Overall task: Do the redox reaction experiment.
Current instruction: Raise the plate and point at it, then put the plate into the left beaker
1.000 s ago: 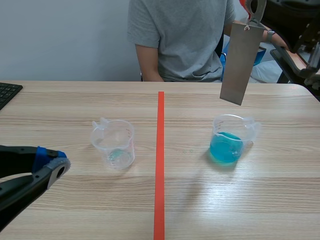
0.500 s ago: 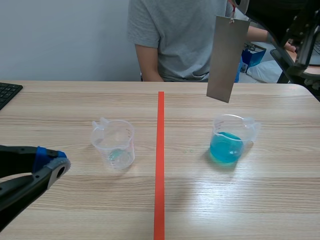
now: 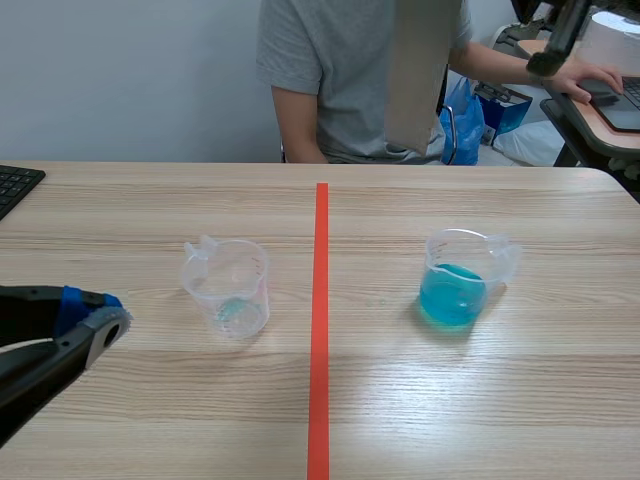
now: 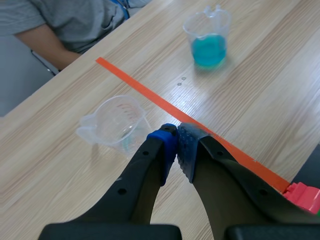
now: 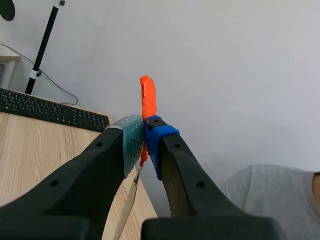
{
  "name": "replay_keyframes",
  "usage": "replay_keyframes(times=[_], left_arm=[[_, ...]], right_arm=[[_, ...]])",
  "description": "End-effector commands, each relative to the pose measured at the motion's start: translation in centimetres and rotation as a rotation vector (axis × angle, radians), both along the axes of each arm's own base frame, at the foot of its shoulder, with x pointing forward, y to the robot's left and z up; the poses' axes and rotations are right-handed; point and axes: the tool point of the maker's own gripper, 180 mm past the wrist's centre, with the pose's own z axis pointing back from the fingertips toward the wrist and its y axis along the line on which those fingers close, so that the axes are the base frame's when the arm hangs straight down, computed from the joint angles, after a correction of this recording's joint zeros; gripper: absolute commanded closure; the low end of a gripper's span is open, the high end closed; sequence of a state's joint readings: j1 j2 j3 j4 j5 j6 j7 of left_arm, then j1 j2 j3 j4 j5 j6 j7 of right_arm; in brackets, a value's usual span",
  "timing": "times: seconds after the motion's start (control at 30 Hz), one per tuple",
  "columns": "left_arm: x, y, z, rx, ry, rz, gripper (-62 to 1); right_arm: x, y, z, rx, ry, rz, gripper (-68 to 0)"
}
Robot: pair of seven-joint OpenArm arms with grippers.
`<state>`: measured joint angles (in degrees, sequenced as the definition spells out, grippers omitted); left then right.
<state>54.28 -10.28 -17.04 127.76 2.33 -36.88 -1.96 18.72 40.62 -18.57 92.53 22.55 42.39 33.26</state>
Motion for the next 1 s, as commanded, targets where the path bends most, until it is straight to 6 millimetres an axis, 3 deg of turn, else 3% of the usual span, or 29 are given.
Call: replay_keyframes(times=[0.0,0.33,0.73,0.97], left_arm=[[0.2,0.1,0.8,-0.020,-0.024,0.015,-4.0],[0.4,0.9,0.7,0.006,-0.030,0.034,-4.0],[0.4,0.9,0.7,0.007,-0.031,0.034,-4.0],[0.4,0.9,0.7,0.007,-0.031,0.034,-4.0]], right_arm=[[-0.3,0.6,1.3,0.026,-0.027,0.032,-1.1],[-1.0,4.8,1.1,0.046,-0.004,0.133,-1.1],[-2.9,10.0,-1.1,0.036,0.065,0.247,-1.1],[-3.8,12.0,-1.7,0.023,0.067,0.286,-1.1]])
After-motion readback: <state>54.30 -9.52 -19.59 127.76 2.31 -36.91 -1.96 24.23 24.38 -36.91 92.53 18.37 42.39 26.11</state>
